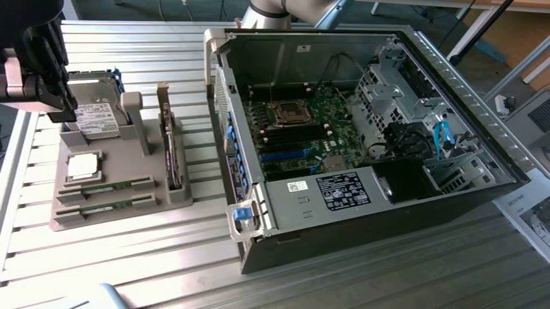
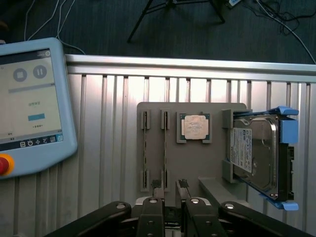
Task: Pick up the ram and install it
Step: 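Pick up the ram and move it above insertion slot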
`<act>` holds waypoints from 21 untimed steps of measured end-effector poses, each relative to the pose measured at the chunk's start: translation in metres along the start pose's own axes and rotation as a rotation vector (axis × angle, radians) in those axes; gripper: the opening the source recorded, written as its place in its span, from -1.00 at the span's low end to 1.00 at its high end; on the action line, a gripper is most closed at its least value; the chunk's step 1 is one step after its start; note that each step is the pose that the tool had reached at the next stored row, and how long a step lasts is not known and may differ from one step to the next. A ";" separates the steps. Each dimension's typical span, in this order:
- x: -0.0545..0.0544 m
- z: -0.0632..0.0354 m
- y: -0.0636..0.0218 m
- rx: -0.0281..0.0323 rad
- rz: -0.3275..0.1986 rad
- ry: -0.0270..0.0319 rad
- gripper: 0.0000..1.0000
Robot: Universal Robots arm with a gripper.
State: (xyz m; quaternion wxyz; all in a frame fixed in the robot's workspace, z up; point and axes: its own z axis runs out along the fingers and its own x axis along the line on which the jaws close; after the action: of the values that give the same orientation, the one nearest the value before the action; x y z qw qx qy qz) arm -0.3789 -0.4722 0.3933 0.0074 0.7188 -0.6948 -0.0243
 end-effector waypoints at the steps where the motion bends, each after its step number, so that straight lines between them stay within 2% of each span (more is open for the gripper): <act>1: 0.000 0.0000 0.0000 0.0000 0.000 0.0000 -0.52; 7: 0.003 0.0087 -0.0003 0.0000 0.000 0.0000 -0.52; 16: 0.010 0.0269 -0.0009 0.0000 0.000 0.0000 -0.52; 21: 0.018 0.0407 -0.0012 -0.0001 0.000 0.0001 -0.52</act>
State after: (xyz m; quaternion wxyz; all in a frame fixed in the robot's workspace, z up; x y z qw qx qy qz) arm -0.3789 -0.4893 0.3521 0.0074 0.7188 -0.6948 -0.0243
